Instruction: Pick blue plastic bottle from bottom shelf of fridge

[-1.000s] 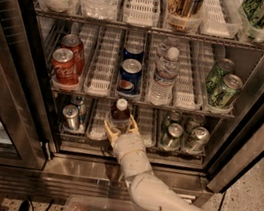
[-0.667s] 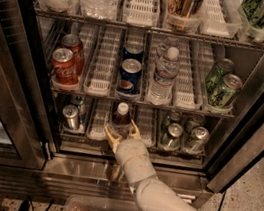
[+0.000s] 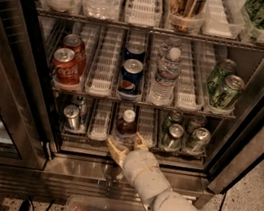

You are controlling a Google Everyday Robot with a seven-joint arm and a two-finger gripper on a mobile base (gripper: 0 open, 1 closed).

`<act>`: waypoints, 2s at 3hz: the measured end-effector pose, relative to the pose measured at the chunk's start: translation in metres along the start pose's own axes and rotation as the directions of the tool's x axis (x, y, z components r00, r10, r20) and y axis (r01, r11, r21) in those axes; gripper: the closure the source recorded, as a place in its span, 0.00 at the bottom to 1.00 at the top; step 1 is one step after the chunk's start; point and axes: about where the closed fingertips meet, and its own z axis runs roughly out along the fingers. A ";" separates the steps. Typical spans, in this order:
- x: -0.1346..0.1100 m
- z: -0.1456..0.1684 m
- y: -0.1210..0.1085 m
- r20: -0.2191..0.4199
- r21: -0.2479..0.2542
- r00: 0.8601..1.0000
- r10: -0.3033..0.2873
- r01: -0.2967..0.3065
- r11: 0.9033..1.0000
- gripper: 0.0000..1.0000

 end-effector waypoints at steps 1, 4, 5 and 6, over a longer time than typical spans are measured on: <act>0.008 0.001 0.000 -0.001 -0.002 1.000 0.001 -0.001 1.000 1.00; 0.019 0.005 -0.003 -0.014 -0.006 1.000 0.014 -0.014 1.000 1.00; 0.023 0.005 -0.003 -0.014 -0.007 1.000 0.014 -0.014 1.000 1.00; 0.031 0.010 -0.006 -0.028 -0.014 0.999 0.027 -0.028 1.000 1.00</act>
Offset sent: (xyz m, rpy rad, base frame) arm -0.0743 -0.0538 0.0719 0.0278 0.2269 0.4798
